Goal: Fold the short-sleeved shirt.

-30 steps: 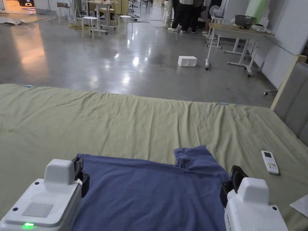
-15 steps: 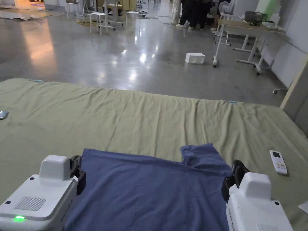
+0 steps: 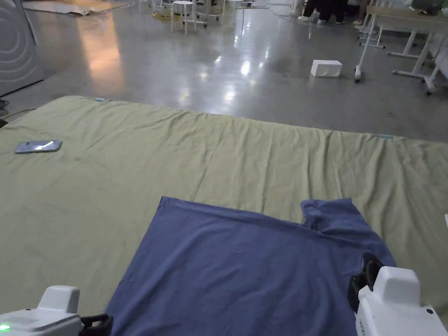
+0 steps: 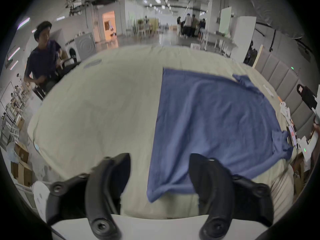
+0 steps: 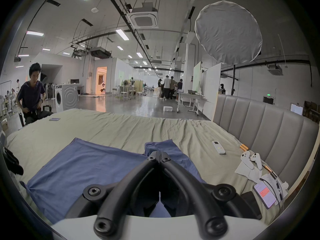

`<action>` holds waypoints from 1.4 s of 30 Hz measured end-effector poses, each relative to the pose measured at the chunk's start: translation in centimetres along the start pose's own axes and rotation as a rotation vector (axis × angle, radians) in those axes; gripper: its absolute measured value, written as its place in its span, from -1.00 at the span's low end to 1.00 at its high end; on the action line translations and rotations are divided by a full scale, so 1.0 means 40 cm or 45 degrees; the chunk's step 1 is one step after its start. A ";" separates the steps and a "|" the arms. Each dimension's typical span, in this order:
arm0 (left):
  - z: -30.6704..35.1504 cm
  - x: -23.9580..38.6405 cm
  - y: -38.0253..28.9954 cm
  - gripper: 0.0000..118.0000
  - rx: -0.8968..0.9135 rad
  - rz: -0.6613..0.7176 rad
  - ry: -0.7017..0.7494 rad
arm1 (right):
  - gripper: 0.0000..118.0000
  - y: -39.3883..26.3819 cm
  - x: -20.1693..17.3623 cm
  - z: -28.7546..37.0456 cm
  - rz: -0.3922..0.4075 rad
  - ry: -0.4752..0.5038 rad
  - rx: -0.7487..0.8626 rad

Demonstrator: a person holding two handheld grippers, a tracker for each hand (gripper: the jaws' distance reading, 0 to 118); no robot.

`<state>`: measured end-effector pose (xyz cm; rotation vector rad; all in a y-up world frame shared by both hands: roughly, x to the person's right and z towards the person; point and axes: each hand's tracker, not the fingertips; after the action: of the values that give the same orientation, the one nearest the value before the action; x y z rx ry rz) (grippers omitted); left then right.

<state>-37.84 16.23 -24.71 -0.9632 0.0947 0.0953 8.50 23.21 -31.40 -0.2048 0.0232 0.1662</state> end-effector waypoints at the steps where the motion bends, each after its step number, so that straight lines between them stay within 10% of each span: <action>1: -0.009 -0.010 -0.016 0.28 -0.023 0.026 -0.008 | -0.99 -0.004 0.000 0.000 -0.005 0.010 -0.009; 15: -0.107 0.028 -0.063 0.28 -0.209 0.106 0.161 | -0.99 -0.051 0.011 0.013 -0.005 0.034 -0.097; 21: -0.093 0.065 -0.052 -0.84 -0.198 -0.024 0.027 | -0.99 -0.070 0.023 0.034 -0.028 0.022 -0.126; 29: -0.081 0.086 -0.063 -0.86 -0.182 -0.063 0.090 | -0.99 -0.057 0.109 0.070 0.004 0.035 -0.324; 37: -0.066 0.069 -0.062 -0.86 -0.163 -0.058 0.070 | 0.02 -0.149 0.256 0.087 -0.049 -0.005 -0.808; 42: -0.090 0.063 -0.083 -0.86 -0.157 -0.061 0.073 | 0.12 -0.230 0.264 0.104 0.028 -0.055 -0.987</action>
<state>-35.06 11.48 -24.38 -1.0907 0.1198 0.0294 20.46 16.88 -25.90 -0.9746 -0.0841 0.1960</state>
